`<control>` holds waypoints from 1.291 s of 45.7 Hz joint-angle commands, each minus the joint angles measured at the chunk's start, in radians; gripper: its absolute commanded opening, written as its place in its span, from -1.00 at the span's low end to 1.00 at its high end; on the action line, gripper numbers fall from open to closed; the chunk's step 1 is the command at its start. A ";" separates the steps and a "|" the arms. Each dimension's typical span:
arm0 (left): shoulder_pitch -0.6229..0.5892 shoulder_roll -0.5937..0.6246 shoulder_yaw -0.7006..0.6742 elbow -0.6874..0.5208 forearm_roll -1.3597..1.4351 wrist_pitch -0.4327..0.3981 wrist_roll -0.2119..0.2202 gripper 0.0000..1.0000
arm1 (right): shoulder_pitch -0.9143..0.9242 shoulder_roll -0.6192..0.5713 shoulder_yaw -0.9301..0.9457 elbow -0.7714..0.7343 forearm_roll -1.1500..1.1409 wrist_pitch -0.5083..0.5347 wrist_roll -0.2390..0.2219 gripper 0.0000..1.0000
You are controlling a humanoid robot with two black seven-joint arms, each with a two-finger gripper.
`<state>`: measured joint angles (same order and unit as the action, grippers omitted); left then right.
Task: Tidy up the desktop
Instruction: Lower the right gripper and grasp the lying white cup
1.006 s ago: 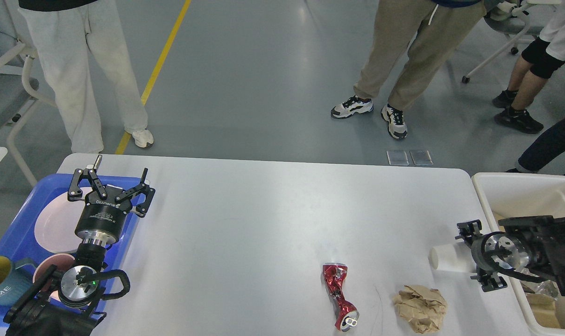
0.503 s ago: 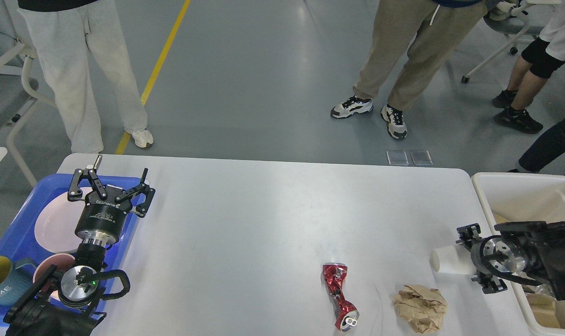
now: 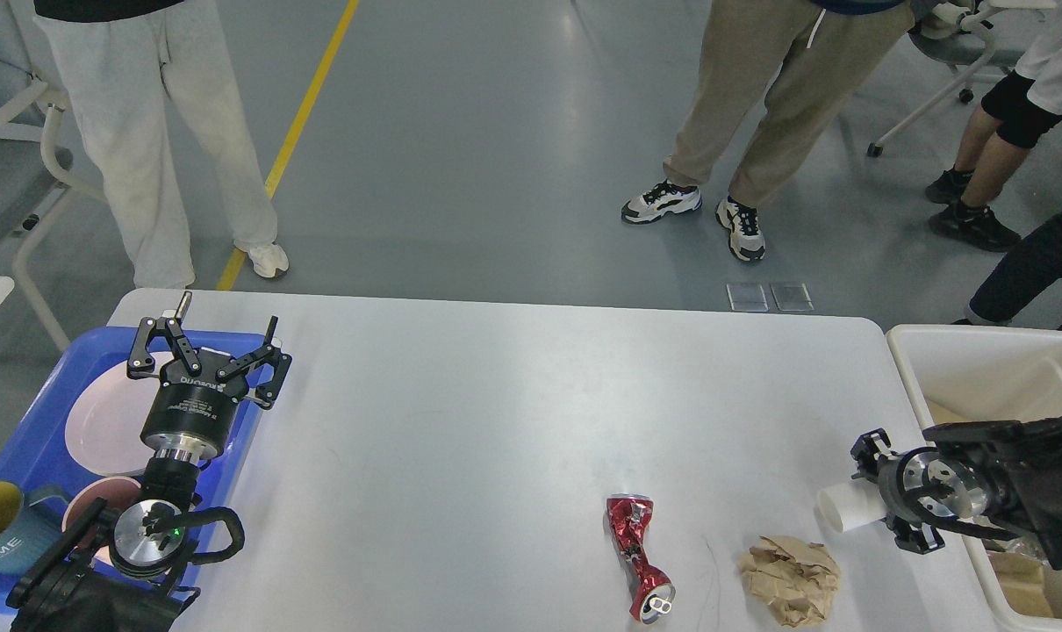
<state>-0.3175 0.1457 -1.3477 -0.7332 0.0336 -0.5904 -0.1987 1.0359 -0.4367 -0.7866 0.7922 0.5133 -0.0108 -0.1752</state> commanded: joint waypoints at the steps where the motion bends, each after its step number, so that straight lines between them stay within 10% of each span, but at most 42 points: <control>1: 0.000 0.000 -0.001 0.000 0.000 0.000 0.001 0.93 | 0.003 -0.002 0.000 0.001 -0.016 0.000 -0.017 -1.00; 22: 0.000 0.000 -0.001 0.000 0.000 0.000 -0.001 0.93 | 0.153 -0.105 -0.040 0.175 -0.128 0.000 -0.036 -1.00; 46: 0.000 0.000 -0.001 0.000 0.000 0.000 0.001 0.93 | 1.082 -0.083 -0.729 0.794 -0.249 0.313 -0.030 -1.00; 59: 0.000 0.000 0.001 0.000 0.000 0.000 -0.001 0.93 | 1.000 -0.270 -0.743 0.711 -0.421 0.313 -0.032 -1.00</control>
<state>-0.3175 0.1457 -1.3476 -0.7332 0.0335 -0.5904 -0.1991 2.1074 -0.5824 -1.5334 1.5771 0.1874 0.3052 -0.2054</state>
